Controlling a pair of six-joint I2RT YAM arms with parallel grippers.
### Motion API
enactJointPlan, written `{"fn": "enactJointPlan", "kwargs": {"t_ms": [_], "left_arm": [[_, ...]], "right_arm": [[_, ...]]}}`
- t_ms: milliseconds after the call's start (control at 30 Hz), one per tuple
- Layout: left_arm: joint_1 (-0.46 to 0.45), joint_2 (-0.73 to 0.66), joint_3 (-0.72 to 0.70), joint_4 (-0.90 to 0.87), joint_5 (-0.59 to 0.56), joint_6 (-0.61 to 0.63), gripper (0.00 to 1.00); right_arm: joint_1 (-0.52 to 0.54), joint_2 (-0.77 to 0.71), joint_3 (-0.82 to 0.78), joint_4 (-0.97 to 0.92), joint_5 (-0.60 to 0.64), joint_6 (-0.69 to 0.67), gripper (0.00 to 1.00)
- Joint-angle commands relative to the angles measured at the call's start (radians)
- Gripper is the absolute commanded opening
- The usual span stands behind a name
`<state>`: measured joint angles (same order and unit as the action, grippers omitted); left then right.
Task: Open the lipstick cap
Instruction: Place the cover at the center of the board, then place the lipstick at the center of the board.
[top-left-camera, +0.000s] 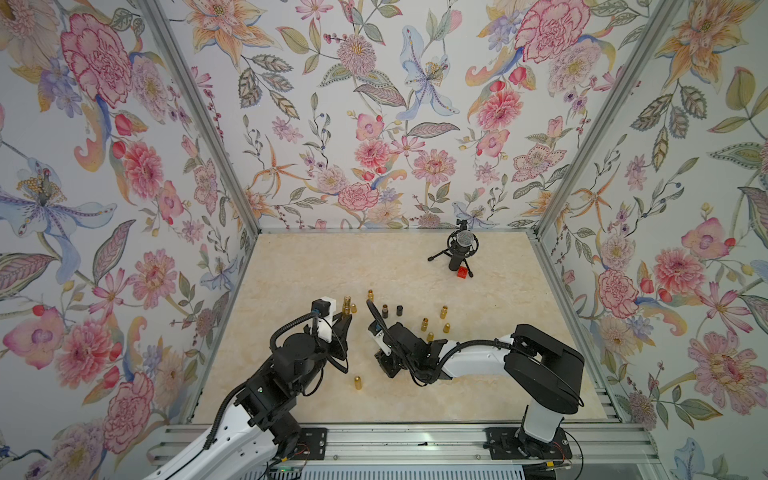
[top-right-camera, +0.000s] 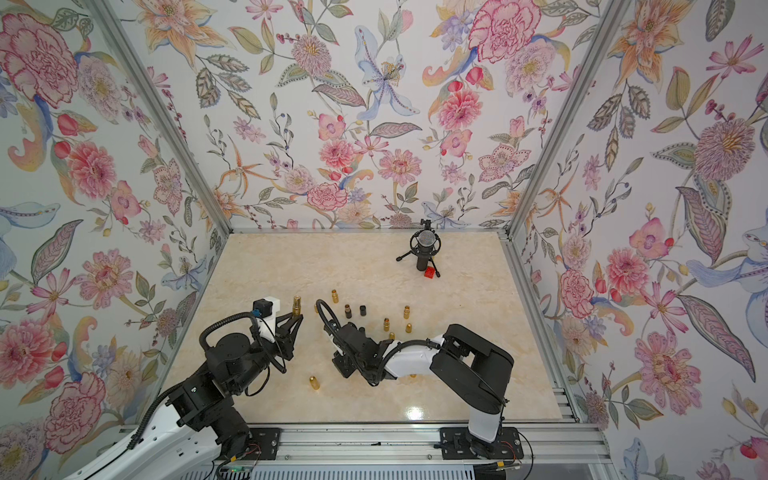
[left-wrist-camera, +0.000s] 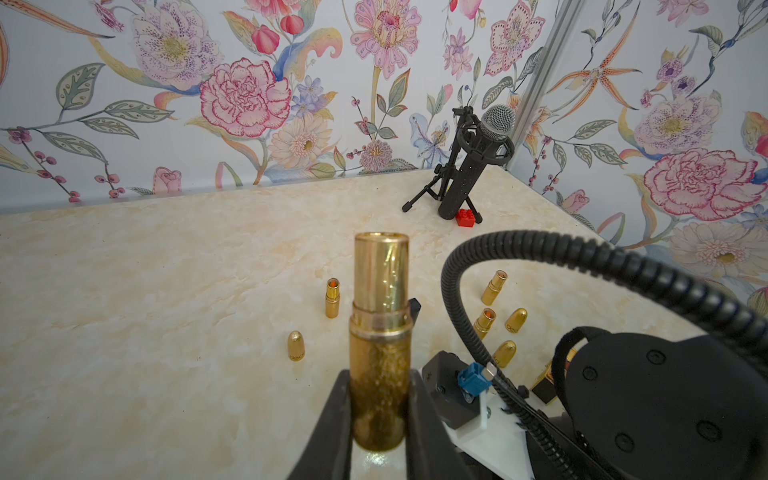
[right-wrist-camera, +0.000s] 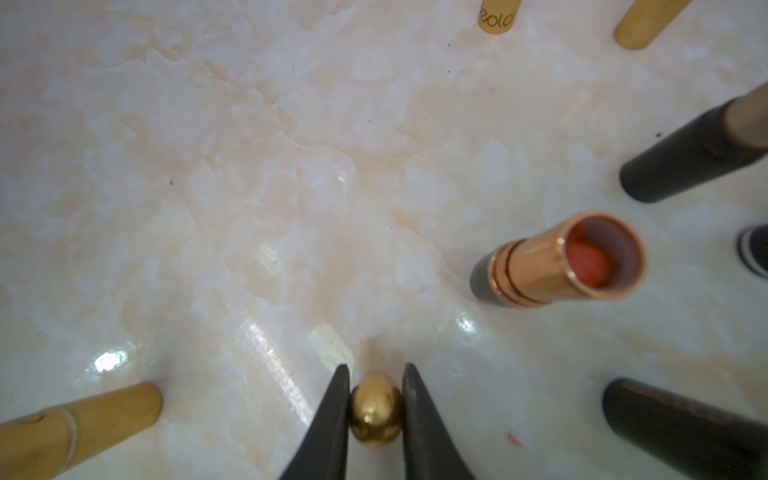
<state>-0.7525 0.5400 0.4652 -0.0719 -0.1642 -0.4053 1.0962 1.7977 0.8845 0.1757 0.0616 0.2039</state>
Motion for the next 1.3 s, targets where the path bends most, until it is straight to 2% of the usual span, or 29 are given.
{"fn": "enactJointPlan", "kwargs": {"t_ms": [0, 433, 733, 833, 967, 1067, 1267], "left_arm": [[0.009, -0.012, -0.007, -0.016, -0.002, -0.009, 0.02], [0.010, -0.013, -0.005, -0.019, 0.007, -0.008, 0.02], [0.010, -0.021, -0.019, 0.032, 0.028, 0.008, 0.02], [0.010, -0.005, -0.023, 0.058, 0.046, 0.022, 0.02], [0.010, 0.048, -0.025, 0.105, 0.089, 0.051, 0.02], [0.010, 0.081, -0.037, 0.172, 0.131, 0.075, 0.02], [0.010, 0.118, -0.054, 0.253, 0.199, 0.101, 0.03]], "right_arm": [[-0.005, 0.020, 0.024, -0.020, 0.019, -0.018, 0.24], [0.004, 0.001, 0.016, -0.015, 0.022, -0.026, 0.31], [-0.028, -0.215, 0.010, -0.106, 0.016, 0.038, 0.41], [-0.088, -0.324, 0.025, -0.174, -0.070, 0.099, 0.43], [-0.194, -0.412, 0.088, -0.224, -0.328, 0.218, 0.47], [-0.215, -0.426, 0.152, -0.229, -0.452, 0.286, 0.50], [-0.218, -0.439, 0.254, -0.228, -0.523, 0.355, 0.57]]}}
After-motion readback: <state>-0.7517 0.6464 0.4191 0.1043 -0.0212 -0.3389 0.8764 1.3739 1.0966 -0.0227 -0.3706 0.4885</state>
